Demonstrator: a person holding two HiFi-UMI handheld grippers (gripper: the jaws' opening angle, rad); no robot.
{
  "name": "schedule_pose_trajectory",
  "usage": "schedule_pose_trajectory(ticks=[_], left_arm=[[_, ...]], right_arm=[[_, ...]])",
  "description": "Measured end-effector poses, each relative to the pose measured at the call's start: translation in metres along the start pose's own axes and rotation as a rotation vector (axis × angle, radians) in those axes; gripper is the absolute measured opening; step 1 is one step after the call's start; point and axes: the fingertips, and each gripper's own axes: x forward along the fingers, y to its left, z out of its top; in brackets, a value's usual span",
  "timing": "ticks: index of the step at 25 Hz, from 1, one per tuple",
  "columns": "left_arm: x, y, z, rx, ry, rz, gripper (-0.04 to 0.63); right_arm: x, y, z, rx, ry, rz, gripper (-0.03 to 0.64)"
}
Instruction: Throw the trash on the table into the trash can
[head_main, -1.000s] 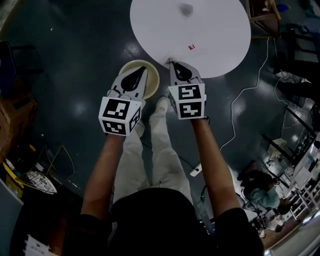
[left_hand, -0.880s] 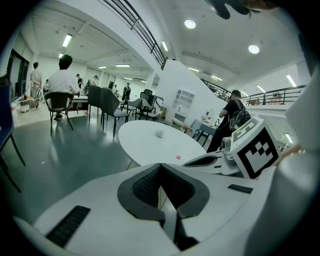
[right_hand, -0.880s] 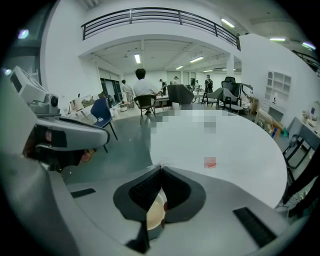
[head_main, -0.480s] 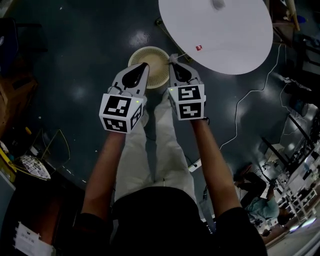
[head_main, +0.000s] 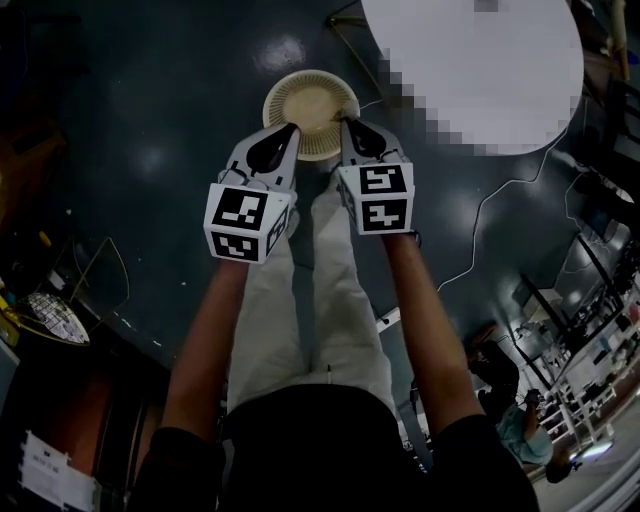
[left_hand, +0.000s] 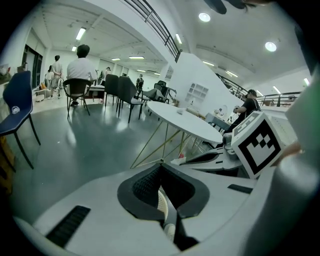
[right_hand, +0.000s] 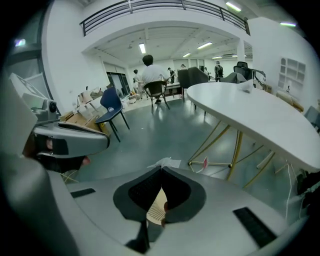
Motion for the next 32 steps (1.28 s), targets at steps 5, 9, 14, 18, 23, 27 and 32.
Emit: schedule_pose_trajectory(ticks=[5, 9, 14, 18, 23, 27, 32], left_arm=[[0.018, 0.021, -0.036, -0.017, 0.027, 0.003, 0.015], [0.034, 0.037, -0.066, -0.033, 0.043, 0.006, 0.015], [0.054, 0.050, -0.103, -0.041, 0.073, 0.010, 0.015], [0.064, 0.067, -0.126, -0.039, 0.089, 0.015, 0.015], [0.073, 0.078, -0.143, -0.051, 0.092, 0.026, 0.015], [0.077, 0.086, -0.153, -0.046, 0.101, 0.023, 0.015], [0.081, 0.091, -0.160, -0.042, 0.105, 0.021, 0.015]], right_arm=[[0.038, 0.010, -0.034, 0.000, 0.044, 0.020, 0.021], [0.070, 0.016, -0.062, 0.009, 0.075, 0.035, 0.021], [0.103, 0.020, -0.096, -0.015, 0.107, 0.053, 0.021], [0.127, 0.024, -0.111, -0.018, 0.111, 0.064, 0.023], [0.146, 0.024, -0.126, 0.010, 0.120, 0.082, 0.025], [0.156, 0.024, -0.136, 0.020, 0.131, 0.064, 0.029], [0.161, 0.025, -0.146, 0.035, 0.138, 0.065, 0.052]])
